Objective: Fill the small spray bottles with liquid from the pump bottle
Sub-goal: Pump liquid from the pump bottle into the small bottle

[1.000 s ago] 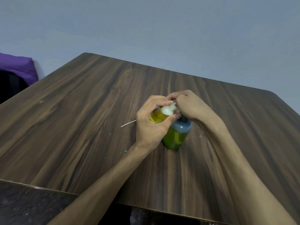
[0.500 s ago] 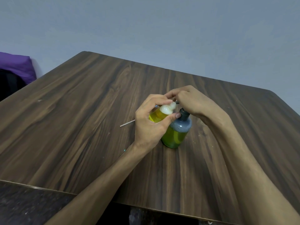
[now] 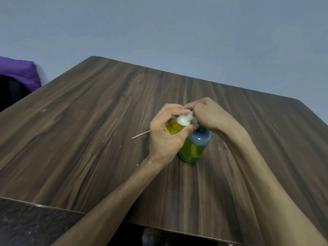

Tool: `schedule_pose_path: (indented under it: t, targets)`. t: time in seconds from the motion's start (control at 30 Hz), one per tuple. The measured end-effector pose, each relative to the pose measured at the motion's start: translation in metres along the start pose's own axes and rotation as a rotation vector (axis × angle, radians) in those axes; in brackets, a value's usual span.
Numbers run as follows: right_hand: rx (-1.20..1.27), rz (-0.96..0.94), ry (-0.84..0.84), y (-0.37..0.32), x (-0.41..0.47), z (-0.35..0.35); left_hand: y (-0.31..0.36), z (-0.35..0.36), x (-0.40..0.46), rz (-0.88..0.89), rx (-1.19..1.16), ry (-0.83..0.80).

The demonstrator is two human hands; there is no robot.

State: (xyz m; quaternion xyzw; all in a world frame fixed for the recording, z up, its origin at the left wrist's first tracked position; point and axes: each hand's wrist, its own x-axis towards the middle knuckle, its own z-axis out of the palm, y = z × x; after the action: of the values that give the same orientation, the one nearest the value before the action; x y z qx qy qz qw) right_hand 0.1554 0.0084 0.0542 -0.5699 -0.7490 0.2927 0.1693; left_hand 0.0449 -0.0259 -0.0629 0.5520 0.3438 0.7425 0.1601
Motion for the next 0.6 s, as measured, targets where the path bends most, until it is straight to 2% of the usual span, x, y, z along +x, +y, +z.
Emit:
schedule_pose_path:
  t: [0.1,0.27,0.4,0.5,0.6]
  targets:
    - [-0.002,-0.044,-0.043,-0.0038,-0.0078,-0.0095,0.0003,0.0,-0.0012,0.014,0.014,0.002]
    - [-0.025,0.032,0.009,0.0,-0.0007,-0.0004,-0.0012,0.0009,-0.0014,-0.008,-0.007,-0.006]
    - [-0.038,-0.04,-0.012,-0.0023,-0.0052,-0.0047,-0.002,0.0003,-0.0019,0.002,0.004,-0.007]
    - [-0.015,0.034,0.013,-0.001,-0.0046,0.0001,-0.0017,0.0005,-0.0014,-0.006,-0.004,-0.015]
    - [-0.019,0.008,0.013,-0.0001,-0.0053,-0.0033,-0.0018,0.0001,-0.003,0.001,0.003,-0.009]
